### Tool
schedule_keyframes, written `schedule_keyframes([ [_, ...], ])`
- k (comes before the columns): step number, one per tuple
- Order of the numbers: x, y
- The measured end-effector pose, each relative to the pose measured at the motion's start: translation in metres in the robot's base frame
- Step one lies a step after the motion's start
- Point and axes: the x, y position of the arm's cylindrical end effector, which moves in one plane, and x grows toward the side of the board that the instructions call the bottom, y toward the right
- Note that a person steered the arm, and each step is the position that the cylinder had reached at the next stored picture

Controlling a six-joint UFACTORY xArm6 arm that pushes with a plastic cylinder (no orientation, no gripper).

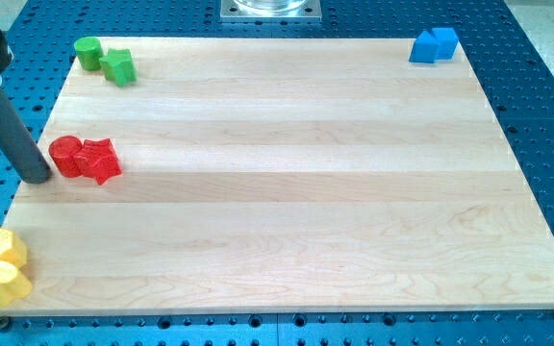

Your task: Push the red star diagonal to the yellow hexagon

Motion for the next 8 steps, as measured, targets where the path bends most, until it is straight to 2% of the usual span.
schedule_keyframes([
  [2, -0.004, 0.009],
  [3, -0.003, 0.06],
  [4, -0.004, 0.082],
  [5, -0.011, 0.08],
  [7, -0.013, 0.143],
  [8, 0.012, 0.13],
])
